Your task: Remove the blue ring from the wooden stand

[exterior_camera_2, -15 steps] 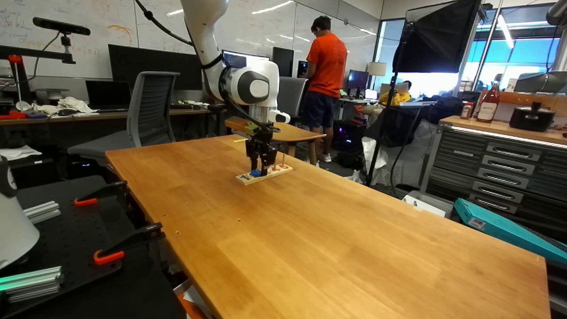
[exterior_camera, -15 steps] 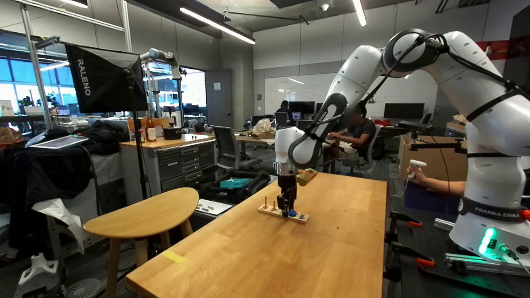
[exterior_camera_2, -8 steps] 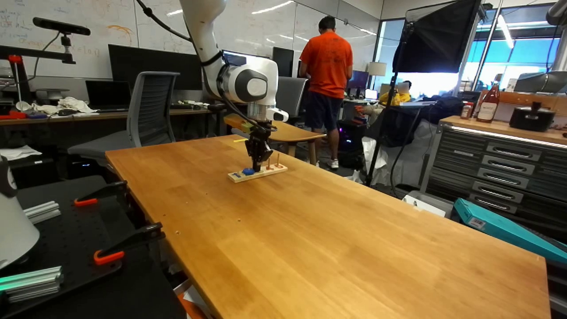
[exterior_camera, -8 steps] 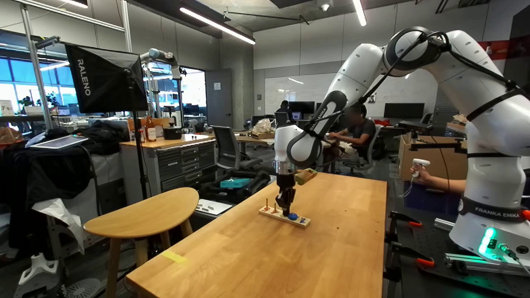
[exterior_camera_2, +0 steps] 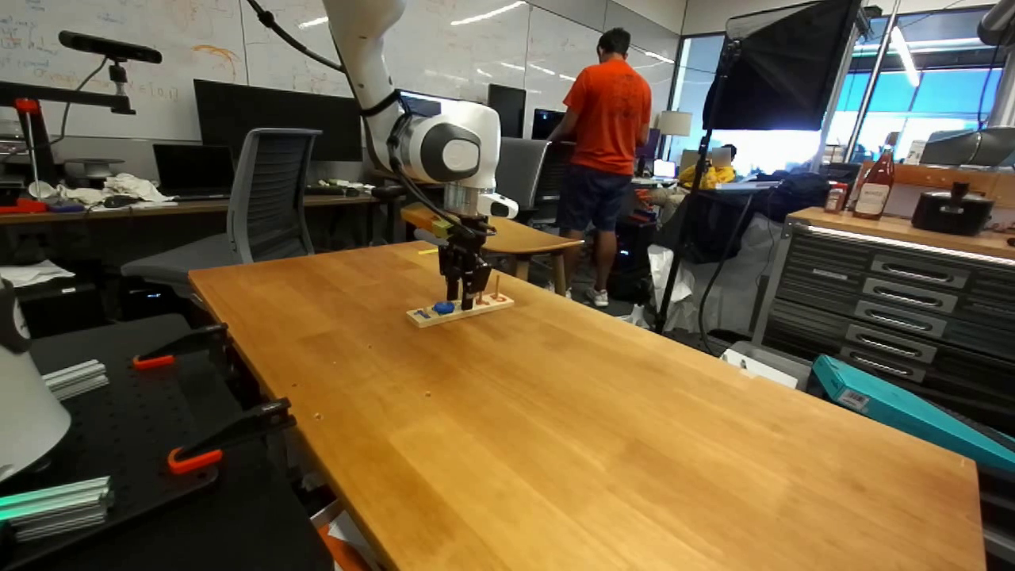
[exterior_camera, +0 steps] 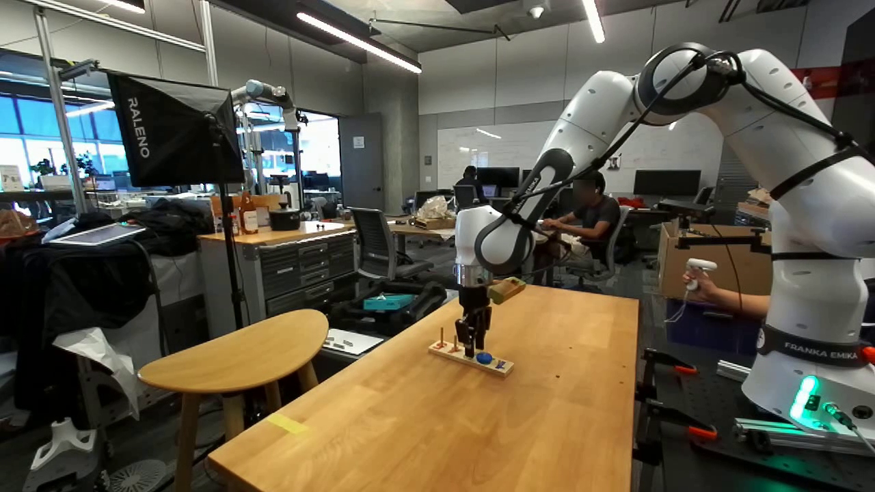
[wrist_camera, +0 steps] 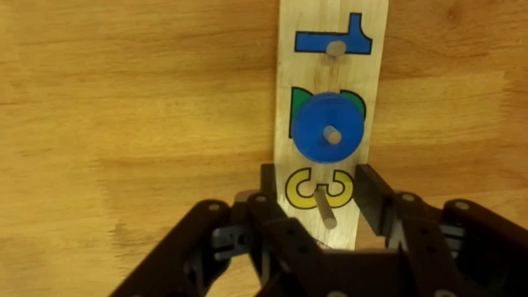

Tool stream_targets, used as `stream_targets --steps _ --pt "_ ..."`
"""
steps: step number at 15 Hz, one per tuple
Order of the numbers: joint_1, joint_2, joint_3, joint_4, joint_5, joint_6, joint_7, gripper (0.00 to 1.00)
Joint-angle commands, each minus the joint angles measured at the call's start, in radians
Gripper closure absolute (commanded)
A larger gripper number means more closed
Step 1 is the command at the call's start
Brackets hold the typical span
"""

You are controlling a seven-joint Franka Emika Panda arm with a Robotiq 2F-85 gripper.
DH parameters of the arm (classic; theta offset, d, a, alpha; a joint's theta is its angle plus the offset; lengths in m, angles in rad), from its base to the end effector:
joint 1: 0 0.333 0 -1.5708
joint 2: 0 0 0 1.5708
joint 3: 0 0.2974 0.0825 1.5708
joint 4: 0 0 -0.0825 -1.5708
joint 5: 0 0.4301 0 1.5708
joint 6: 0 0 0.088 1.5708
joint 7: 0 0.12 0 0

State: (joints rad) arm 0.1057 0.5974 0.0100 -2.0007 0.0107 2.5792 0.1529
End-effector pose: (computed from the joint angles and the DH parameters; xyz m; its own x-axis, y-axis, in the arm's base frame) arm 0.6101 0.0711 0.0854 0.9986 -0.0479 -0.0204 -0.0481 -0.9988 -0.0081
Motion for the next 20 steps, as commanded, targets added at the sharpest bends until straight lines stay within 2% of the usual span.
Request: stream_targets --steps 1,3,4,12,20 --pt "-0.009 -0.055 0.018 -0.038 0.018 -0.009 -0.012 0.15" --pt "-0.003 -0.069 0.021 -0.051 0.016 -0.002 -0.008 0.01" --pt "-0.001 -0.077 0.024 -0.062 0.014 0.003 -0.008 0.0" --pt "-0.002 -0.103 0.048 -0.136 0.02 0.034 -0.011 0.0" --pt "-0.002 -0.081 0.042 -0.126 0.016 0.07 -0.009 0.0"
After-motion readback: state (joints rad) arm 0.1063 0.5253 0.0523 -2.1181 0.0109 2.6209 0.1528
